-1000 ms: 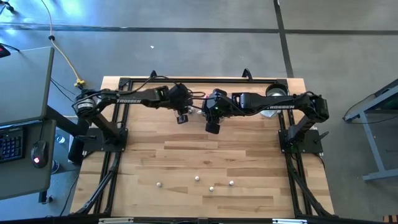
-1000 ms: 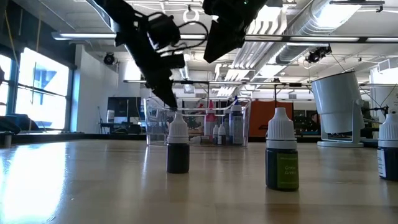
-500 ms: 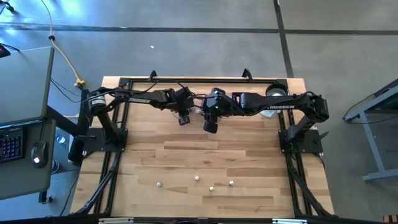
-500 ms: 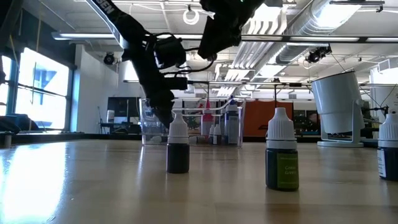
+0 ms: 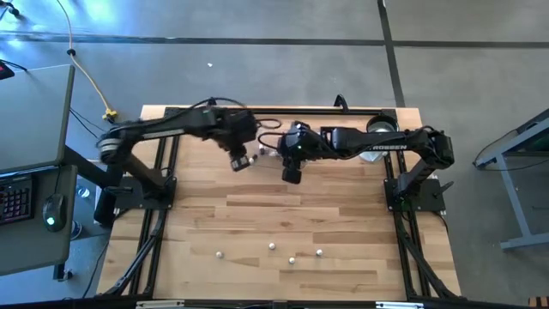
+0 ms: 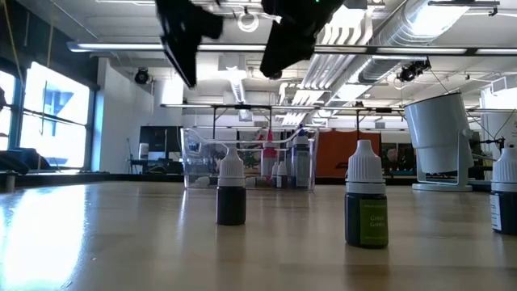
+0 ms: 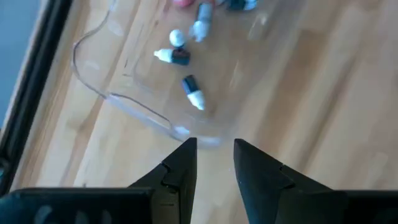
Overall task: Pick & Place food coloring
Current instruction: Put the small red food coloring bottle into the transparent bin, then put the small blue food coloring bottle into the transparent bin
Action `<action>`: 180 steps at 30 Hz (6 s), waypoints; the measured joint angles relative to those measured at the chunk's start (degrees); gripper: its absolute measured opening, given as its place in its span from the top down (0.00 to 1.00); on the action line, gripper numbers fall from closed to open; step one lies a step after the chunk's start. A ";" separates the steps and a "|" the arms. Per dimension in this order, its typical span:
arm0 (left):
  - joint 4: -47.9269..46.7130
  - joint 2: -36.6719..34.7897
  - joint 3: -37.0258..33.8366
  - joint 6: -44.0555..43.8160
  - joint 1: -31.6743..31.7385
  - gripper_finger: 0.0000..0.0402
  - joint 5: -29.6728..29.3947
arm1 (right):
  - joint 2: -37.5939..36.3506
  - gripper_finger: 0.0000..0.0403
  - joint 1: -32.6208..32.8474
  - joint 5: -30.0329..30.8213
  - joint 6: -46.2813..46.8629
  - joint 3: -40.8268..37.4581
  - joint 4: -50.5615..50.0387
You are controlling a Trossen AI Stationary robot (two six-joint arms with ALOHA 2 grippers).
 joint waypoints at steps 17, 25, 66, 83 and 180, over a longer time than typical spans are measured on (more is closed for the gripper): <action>28.96 -32.86 -35.74 -29.78 -41.94 0.74 -24.43 | 12.24 0.66 24.12 -11.01 -0.44 -0.02 14.35; 46.72 -32.57 -44.81 -30.12 -47.21 0.74 -24.75 | 19.30 0.66 28.15 -8.49 3.61 -0.02 17.65; 47.95 -30.61 -44.82 -29.53 -47.09 0.74 -22.42 | 27.60 0.84 20.29 -21.28 6.29 0.22 21.67; 47.97 -30.61 -44.80 -29.43 -47.09 0.74 -23.26 | 16.53 0.82 -5.02 1.44 -4.91 -0.39 26.20; 56.56 2.74 -44.80 -41.91 -66.54 0.74 -11.59 | 0.06 0.79 24.60 1.87 3.34 1.84 -6.84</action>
